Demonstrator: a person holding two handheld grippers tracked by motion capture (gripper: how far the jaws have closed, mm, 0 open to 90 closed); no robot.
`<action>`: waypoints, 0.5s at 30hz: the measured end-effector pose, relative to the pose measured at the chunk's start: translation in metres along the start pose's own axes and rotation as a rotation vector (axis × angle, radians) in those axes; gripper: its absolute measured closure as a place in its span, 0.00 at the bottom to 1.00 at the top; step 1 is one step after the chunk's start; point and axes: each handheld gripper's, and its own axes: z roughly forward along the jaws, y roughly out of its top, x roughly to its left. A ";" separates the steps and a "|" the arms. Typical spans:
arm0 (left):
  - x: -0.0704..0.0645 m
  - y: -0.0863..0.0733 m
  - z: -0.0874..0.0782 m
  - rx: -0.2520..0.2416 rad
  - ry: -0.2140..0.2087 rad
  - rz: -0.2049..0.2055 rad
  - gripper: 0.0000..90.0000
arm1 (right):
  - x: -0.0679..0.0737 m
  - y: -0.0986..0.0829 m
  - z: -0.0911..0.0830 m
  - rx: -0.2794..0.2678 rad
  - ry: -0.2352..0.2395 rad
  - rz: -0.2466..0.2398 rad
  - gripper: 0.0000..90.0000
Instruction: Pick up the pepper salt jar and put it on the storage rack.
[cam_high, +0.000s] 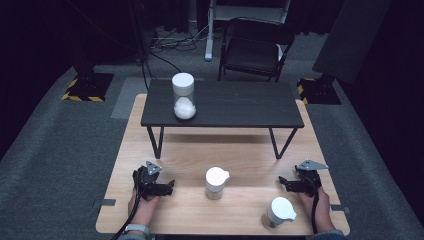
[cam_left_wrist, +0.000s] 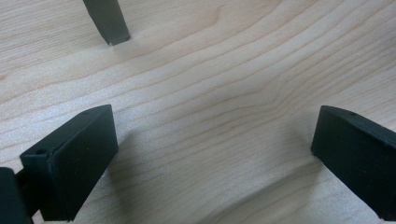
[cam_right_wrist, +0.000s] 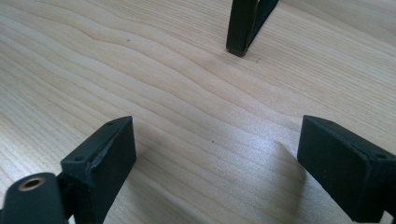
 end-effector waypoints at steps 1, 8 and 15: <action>0.000 0.000 0.000 0.000 0.001 0.000 0.00 | 0.000 0.000 0.000 0.001 0.001 0.001 0.13; -0.001 0.000 0.000 -0.001 0.003 -0.002 0.00 | 0.000 0.000 0.000 0.002 -0.002 0.001 0.12; -0.001 0.000 0.000 -0.001 0.003 -0.002 0.00 | 0.002 0.002 0.000 0.010 -0.014 -0.010 0.07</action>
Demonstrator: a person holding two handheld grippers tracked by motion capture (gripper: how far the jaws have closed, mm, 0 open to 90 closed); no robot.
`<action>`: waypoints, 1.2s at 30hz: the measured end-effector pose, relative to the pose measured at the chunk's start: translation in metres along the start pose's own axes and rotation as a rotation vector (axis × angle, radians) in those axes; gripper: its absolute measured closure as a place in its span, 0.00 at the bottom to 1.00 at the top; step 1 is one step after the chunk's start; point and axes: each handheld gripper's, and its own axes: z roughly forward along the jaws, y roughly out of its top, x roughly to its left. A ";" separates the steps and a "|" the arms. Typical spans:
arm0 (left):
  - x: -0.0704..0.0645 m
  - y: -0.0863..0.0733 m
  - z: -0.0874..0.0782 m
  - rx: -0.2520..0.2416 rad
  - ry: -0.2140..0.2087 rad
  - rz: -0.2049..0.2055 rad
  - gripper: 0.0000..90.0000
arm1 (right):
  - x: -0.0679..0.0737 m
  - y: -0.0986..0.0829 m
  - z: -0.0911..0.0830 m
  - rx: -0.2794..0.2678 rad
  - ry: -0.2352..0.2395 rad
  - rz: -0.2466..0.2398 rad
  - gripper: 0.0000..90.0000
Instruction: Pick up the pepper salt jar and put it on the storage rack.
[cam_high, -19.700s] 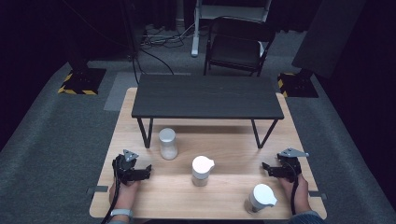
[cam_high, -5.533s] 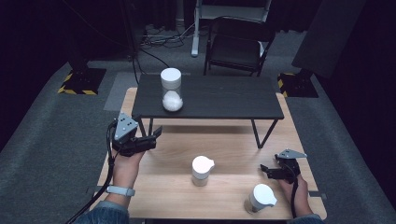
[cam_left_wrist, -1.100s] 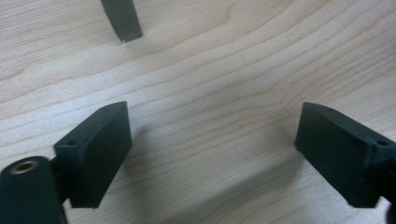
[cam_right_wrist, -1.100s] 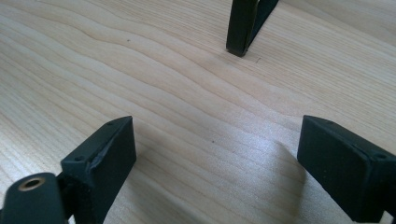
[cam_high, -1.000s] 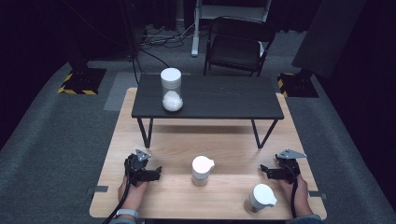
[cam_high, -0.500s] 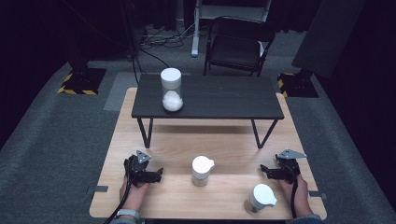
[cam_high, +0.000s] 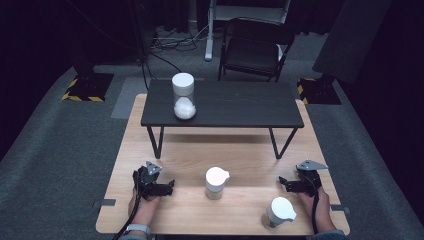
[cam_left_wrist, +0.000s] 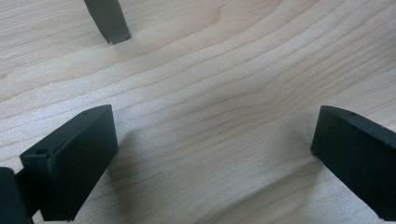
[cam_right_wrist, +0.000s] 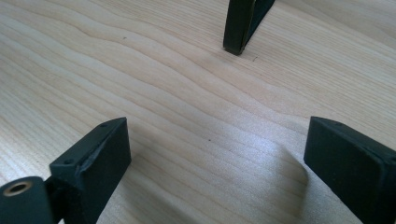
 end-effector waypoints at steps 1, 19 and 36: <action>0.000 0.000 0.000 0.000 0.000 0.000 0.00 | -0.001 0.001 0.000 0.005 0.002 0.003 0.07; 0.000 0.000 0.000 0.000 0.000 0.000 0.00 | -0.001 0.002 -0.035 -0.118 0.024 0.015 0.06; 0.000 0.000 0.000 0.000 0.000 -0.001 0.00 | 0.007 0.012 -0.066 -0.225 0.031 0.014 0.07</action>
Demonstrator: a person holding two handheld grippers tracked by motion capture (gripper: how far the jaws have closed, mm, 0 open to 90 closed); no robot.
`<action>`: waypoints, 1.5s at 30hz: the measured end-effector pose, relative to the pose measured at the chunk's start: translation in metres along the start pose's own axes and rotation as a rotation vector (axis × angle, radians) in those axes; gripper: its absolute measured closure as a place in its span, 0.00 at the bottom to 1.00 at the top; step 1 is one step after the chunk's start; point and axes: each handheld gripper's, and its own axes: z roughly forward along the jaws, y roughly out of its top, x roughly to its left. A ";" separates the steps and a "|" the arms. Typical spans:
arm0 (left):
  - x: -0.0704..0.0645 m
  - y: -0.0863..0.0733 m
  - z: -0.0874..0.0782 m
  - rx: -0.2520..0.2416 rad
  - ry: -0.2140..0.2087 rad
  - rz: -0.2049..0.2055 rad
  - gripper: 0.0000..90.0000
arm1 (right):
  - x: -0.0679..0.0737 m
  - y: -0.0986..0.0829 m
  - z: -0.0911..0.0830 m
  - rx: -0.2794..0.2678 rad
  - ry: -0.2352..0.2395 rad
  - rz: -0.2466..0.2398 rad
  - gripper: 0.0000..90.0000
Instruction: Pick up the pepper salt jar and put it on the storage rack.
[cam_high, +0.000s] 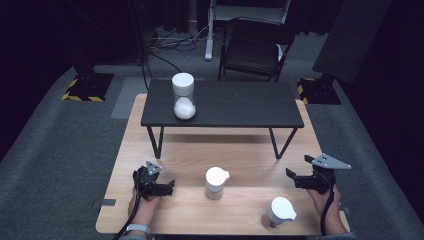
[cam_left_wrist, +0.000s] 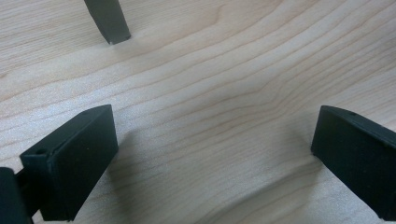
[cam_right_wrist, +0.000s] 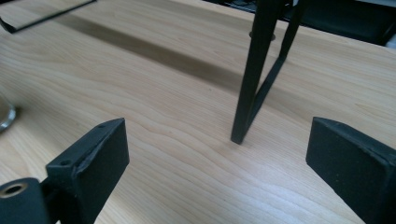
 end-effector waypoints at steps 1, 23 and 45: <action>0.000 0.000 0.000 0.000 0.000 0.000 0.00 | 0.000 0.001 -0.001 -0.006 0.003 0.004 0.07; 0.000 0.000 0.000 0.000 0.000 0.000 0.00 | 0.019 0.028 -0.025 -0.045 0.022 0.013 0.07; 0.000 0.000 0.000 0.000 0.000 0.001 0.00 | 0.041 0.041 -0.040 -0.057 -0.010 -0.006 0.07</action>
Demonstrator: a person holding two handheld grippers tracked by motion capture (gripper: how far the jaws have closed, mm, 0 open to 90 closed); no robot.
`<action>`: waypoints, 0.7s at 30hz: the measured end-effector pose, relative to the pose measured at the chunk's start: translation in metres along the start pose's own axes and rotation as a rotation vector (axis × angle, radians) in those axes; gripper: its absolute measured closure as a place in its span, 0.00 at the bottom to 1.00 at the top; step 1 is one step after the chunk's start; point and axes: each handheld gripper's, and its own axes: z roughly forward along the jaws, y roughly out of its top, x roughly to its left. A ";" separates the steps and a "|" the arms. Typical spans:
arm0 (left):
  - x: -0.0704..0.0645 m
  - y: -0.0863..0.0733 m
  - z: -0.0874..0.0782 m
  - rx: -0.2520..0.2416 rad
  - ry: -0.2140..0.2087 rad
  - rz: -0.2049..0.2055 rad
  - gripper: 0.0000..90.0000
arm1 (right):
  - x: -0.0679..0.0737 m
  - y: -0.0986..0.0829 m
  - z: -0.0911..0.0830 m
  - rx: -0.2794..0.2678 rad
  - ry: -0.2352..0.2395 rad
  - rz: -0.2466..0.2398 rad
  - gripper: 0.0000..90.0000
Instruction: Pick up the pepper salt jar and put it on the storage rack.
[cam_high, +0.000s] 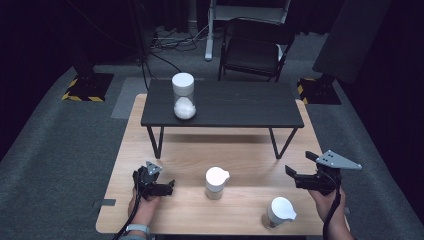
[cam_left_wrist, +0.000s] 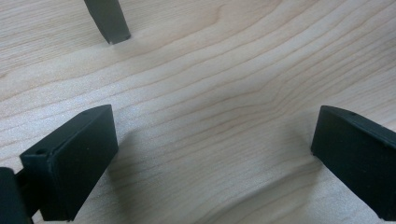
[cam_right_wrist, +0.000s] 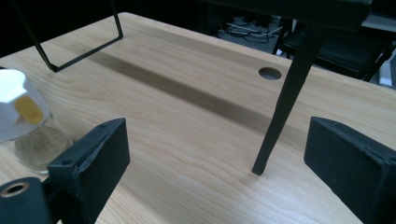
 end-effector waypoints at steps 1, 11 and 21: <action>0.000 0.000 0.000 0.000 0.000 0.000 0.00 | 0.002 0.000 -0.001 -0.006 -0.001 -0.002 0.07; 0.001 0.000 0.000 0.000 -0.003 0.002 0.00 | 0.026 0.009 0.002 0.000 0.006 -0.025 0.08; 0.001 0.000 0.000 0.000 -0.004 0.005 0.00 | 0.050 0.015 0.003 -0.014 0.015 -0.023 0.08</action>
